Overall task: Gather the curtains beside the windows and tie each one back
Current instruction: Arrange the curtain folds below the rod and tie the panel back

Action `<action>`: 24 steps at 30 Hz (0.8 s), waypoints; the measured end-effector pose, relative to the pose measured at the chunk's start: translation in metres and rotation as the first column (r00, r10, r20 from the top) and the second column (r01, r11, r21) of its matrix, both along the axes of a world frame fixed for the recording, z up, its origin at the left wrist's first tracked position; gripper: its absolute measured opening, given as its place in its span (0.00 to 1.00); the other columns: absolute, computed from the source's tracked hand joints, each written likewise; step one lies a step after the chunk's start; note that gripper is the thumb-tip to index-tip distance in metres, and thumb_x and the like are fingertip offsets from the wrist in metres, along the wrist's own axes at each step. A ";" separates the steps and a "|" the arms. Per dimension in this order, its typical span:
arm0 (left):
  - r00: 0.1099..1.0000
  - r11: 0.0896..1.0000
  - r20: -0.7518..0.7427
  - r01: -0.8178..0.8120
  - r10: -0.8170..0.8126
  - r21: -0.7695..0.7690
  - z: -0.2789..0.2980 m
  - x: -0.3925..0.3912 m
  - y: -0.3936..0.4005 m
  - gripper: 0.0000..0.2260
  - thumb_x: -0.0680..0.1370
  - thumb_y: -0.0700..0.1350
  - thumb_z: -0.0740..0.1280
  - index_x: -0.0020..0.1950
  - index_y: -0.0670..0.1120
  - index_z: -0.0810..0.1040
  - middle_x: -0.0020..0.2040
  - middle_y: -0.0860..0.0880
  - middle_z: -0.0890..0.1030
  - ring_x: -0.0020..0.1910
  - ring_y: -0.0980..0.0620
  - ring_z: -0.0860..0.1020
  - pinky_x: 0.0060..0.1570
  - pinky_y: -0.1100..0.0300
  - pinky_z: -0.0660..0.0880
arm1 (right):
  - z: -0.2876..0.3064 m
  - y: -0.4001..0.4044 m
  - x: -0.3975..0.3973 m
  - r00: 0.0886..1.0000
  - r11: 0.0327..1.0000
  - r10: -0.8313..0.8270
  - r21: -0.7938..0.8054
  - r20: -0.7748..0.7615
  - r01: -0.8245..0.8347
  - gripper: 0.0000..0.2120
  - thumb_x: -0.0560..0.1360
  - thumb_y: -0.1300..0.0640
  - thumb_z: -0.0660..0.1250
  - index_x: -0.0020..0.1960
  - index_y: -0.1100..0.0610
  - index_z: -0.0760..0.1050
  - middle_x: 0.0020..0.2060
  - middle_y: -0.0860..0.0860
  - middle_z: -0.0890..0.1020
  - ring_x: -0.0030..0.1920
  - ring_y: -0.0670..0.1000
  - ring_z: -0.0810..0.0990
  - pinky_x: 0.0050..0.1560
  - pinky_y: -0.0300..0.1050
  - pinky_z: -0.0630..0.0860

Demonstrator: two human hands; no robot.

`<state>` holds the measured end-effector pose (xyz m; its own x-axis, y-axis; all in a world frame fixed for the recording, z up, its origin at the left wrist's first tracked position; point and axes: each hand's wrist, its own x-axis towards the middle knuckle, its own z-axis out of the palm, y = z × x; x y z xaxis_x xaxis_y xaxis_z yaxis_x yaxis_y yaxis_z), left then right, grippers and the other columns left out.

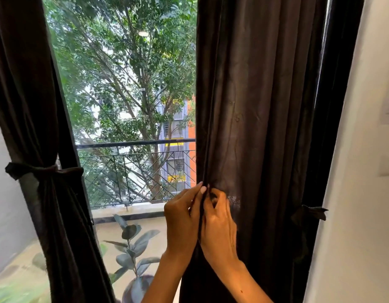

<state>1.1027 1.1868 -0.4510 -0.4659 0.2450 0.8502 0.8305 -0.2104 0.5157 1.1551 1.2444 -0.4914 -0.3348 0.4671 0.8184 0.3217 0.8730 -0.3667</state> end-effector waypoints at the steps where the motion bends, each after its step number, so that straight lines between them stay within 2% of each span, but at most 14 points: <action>1: 0.999 1.000 0.021 0.025 -0.024 -0.008 0.000 -0.001 0.000 0.08 0.74 0.42 0.70 0.52 0.45 0.84 0.47 0.54 0.83 0.44 0.64 0.80 0.44 0.74 0.74 | -0.001 0.002 -0.001 1.000 1.000 -0.016 0.007 -0.004 0.016 0.13 0.82 0.53 0.55 0.65 0.51 0.69 0.58 0.41 0.70 0.55 0.47 0.76 0.45 0.39 0.74; 2: 0.997 0.999 0.056 0.052 -0.051 -0.015 0.000 -0.002 0.000 0.07 0.73 0.41 0.72 0.51 0.46 0.84 0.46 0.54 0.84 0.43 0.64 0.81 0.43 0.72 0.75 | 0.000 0.002 0.000 1.000 1.000 0.000 -0.023 -0.013 0.000 0.13 0.81 0.56 0.56 0.64 0.55 0.71 0.60 0.46 0.70 0.55 0.50 0.77 0.43 0.42 0.76; 4: 0.989 0.997 0.133 0.070 -0.068 -0.009 0.000 -0.005 0.001 0.06 0.72 0.39 0.73 0.47 0.47 0.85 0.42 0.54 0.84 0.40 0.63 0.81 0.40 0.69 0.77 | 0.000 0.004 0.000 0.999 0.998 0.027 0.050 0.025 -0.028 0.18 0.76 0.56 0.56 0.63 0.60 0.73 0.64 0.54 0.71 0.58 0.57 0.77 0.46 0.49 0.80; 6: 0.978 0.999 0.205 0.037 -0.037 0.002 0.001 -0.010 0.004 0.06 0.72 0.36 0.73 0.44 0.47 0.84 0.38 0.56 0.83 0.37 0.64 0.81 0.39 0.69 0.77 | 0.003 0.008 0.006 0.997 0.997 0.054 0.064 -0.054 -0.050 0.22 0.76 0.53 0.56 0.68 0.59 0.71 0.70 0.58 0.67 0.68 0.58 0.69 0.62 0.53 0.74; 7: 0.970 1.000 0.240 0.028 -0.028 0.000 0.002 -0.013 0.004 0.06 0.72 0.36 0.73 0.42 0.47 0.84 0.37 0.56 0.83 0.35 0.65 0.80 0.38 0.71 0.76 | 0.004 0.011 0.010 0.989 0.998 0.049 0.056 -0.138 -0.041 0.23 0.77 0.52 0.57 0.71 0.58 0.68 0.73 0.59 0.62 0.73 0.58 0.63 0.69 0.52 0.66; 9: 0.957 0.999 0.287 0.040 -0.032 -0.020 0.003 -0.021 0.005 0.06 0.71 0.36 0.73 0.40 0.47 0.84 0.35 0.56 0.83 0.33 0.66 0.80 0.38 0.72 0.74 | 0.008 0.019 0.017 0.962 0.999 -0.032 -0.004 -0.271 0.033 0.29 0.78 0.49 0.59 0.76 0.58 0.58 0.76 0.59 0.52 0.77 0.58 0.51 0.74 0.51 0.55; 11: 0.948 0.996 0.312 0.080 -0.061 -0.050 0.004 -0.026 0.005 0.07 0.71 0.37 0.74 0.38 0.49 0.83 0.34 0.54 0.84 0.33 0.63 0.80 0.39 0.64 0.76 | 0.016 0.025 0.019 0.938 0.991 -0.121 -0.089 -0.324 0.097 0.37 0.77 0.44 0.61 0.77 0.58 0.48 0.77 0.59 0.46 0.77 0.57 0.46 0.74 0.55 0.53; 13: 0.933 0.991 0.349 0.117 -0.089 -0.059 0.005 -0.028 0.005 0.10 0.71 0.37 0.74 0.35 0.52 0.81 0.32 0.53 0.83 0.33 0.59 0.80 0.40 0.57 0.78 | 0.019 0.029 0.015 0.932 0.987 -0.138 -0.130 -0.335 0.099 0.43 0.75 0.42 0.63 0.77 0.58 0.43 0.77 0.58 0.44 0.77 0.57 0.44 0.74 0.57 0.53; 16: 0.919 0.990 0.379 0.135 -0.108 -0.045 0.006 -0.026 0.006 0.14 0.71 0.36 0.73 0.32 0.52 0.77 0.29 0.55 0.80 0.31 0.58 0.77 0.39 0.53 0.76 | 0.021 0.033 0.013 0.924 0.986 -0.067 -0.169 -0.376 0.003 0.46 0.73 0.47 0.70 0.78 0.57 0.43 0.78 0.56 0.44 0.77 0.55 0.47 0.74 0.53 0.56; 19: 0.912 0.989 0.392 0.146 -0.122 -0.030 0.004 -0.026 0.006 0.14 0.72 0.36 0.72 0.31 0.51 0.76 0.29 0.55 0.79 0.31 0.57 0.76 0.37 0.57 0.74 | 0.022 0.037 0.016 0.911 0.979 -0.140 -0.190 -0.388 0.070 0.45 0.72 0.47 0.72 0.77 0.60 0.49 0.77 0.57 0.52 0.76 0.54 0.54 0.75 0.46 0.53; 22: 0.919 0.990 0.377 0.137 -0.118 -0.025 0.003 -0.025 0.004 0.14 0.73 0.36 0.72 0.32 0.50 0.75 0.28 0.55 0.78 0.30 0.59 0.75 0.35 0.61 0.71 | 0.023 0.037 0.018 0.882 0.984 -0.086 -0.179 -0.463 0.002 0.37 0.72 0.54 0.73 0.74 0.61 0.59 0.68 0.55 0.71 0.68 0.50 0.68 0.67 0.48 0.67; 24: 0.930 0.993 0.355 0.113 -0.094 -0.034 0.003 -0.022 0.004 0.12 0.73 0.36 0.72 0.33 0.49 0.75 0.28 0.54 0.78 0.29 0.61 0.75 0.34 0.63 0.71 | 0.022 0.038 0.018 0.885 0.993 -0.059 -0.118 -0.462 0.004 0.26 0.72 0.58 0.73 0.67 0.61 0.70 0.57 0.53 0.77 0.58 0.47 0.74 0.58 0.45 0.74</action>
